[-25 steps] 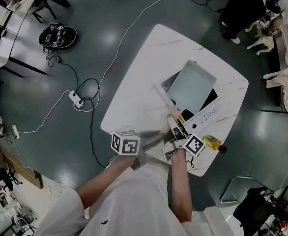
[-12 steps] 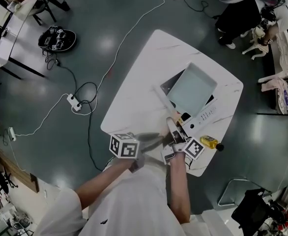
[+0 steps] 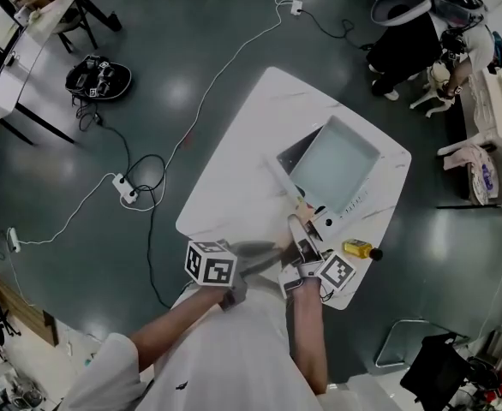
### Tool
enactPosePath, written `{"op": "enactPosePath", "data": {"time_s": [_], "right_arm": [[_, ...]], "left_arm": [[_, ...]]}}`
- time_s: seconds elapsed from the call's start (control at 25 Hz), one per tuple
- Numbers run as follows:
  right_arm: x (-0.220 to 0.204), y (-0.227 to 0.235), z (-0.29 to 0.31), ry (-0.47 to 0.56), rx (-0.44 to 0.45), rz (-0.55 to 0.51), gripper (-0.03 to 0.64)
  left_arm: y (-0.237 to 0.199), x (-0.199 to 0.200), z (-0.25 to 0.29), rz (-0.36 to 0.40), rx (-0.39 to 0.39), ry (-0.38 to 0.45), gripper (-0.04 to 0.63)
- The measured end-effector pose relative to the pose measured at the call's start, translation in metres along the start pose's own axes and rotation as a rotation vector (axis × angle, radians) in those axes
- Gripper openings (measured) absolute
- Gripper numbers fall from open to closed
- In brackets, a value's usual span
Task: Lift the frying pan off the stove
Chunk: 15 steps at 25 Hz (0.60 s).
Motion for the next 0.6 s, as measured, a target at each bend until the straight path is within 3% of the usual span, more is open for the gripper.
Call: {"op": "enactPosePath", "data": {"time_s": [0.6], "right_arm": [[-0.012,-0.079,-0.026,0.055,0.077,-0.034,0.118]], "left_arm": [[0.068,0.004,-0.04,0.136,-0.033,0.0,0.087]]}}
Point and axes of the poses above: the fingertips, and each gripper's own axes: z forward along the fingers, y to its right, x out of its top, the point moved 3 cm from there along -z, backward along the fingers
